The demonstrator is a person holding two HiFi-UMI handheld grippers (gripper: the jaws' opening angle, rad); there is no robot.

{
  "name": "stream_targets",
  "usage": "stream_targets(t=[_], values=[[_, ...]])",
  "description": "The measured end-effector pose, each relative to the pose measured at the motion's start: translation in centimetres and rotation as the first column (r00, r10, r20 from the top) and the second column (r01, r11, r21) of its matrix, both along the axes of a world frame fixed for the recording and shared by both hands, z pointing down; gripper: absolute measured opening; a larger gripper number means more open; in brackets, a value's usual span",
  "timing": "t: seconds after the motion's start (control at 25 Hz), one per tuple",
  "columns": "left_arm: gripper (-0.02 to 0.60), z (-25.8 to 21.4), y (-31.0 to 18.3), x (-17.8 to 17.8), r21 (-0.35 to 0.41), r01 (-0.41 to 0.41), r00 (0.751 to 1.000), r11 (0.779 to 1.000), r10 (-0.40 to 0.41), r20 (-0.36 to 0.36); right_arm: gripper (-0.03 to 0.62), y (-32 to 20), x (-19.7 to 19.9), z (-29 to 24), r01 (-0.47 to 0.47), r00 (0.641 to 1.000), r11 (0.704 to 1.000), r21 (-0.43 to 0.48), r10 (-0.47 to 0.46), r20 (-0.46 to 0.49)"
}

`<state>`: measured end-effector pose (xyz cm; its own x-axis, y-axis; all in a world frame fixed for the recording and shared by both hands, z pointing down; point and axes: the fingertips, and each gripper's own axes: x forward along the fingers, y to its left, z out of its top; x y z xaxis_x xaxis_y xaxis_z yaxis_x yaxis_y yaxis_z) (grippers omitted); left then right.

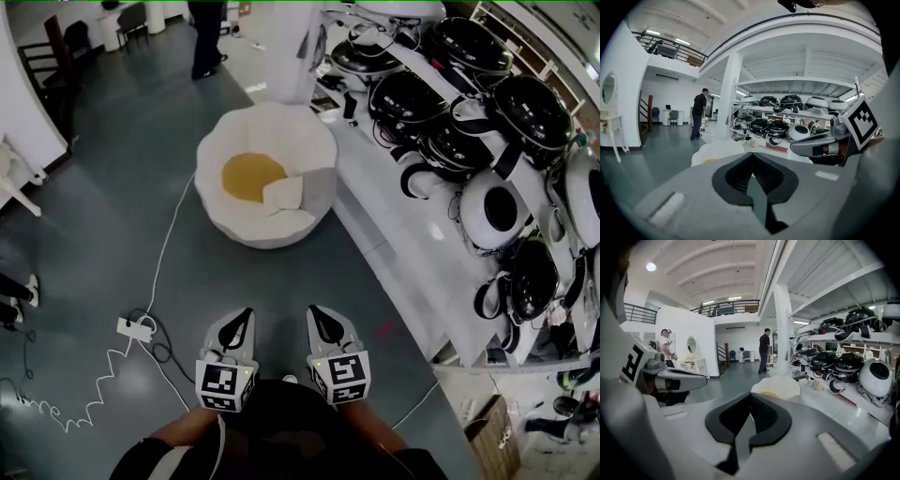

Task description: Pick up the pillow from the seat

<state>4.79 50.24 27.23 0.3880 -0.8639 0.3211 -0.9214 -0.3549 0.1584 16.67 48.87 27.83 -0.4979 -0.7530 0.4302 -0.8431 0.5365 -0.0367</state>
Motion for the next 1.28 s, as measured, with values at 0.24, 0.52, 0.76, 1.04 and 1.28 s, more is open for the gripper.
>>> stream_targets(t=[0.24,0.52,0.76,1.04,1.28], values=[[0.002,-1.1,-3.6,-2.2,0.018,-0.033,0.999,0.999,0.033,0.003,0.002,-3.2,-2.2,-0.9,-0.028,1.000,1.000,0.012,0.028,-0.014],[0.002,-2.1,-6.4,-5.7,0.043,-0.055,0.998,0.998,0.055,-0.010,0.002,-5.5,-5.6,-1.7,-0.056,0.998,0.998,0.033,0.057,-0.031],[0.002,-2.0,-7.5,-8.6,0.060,-0.063,0.998,0.996,0.065,-0.024,0.002,-6.8,-8.0,-2.2,-0.083,0.996,0.995,0.048,0.085,-0.033],[0.002,-1.3,-8.0,-10.4,0.038,-0.053,0.998,0.998,0.055,-0.043,0.002,-7.9,-10.1,-2.0,-0.070,0.997,0.997,0.040,0.071,-0.039],[0.002,-0.6,-9.4,-11.5,0.033,-0.031,0.999,0.999,0.032,-0.044,0.002,-9.8,-11.3,-1.2,-0.045,0.998,0.999,0.022,0.045,-0.039]])
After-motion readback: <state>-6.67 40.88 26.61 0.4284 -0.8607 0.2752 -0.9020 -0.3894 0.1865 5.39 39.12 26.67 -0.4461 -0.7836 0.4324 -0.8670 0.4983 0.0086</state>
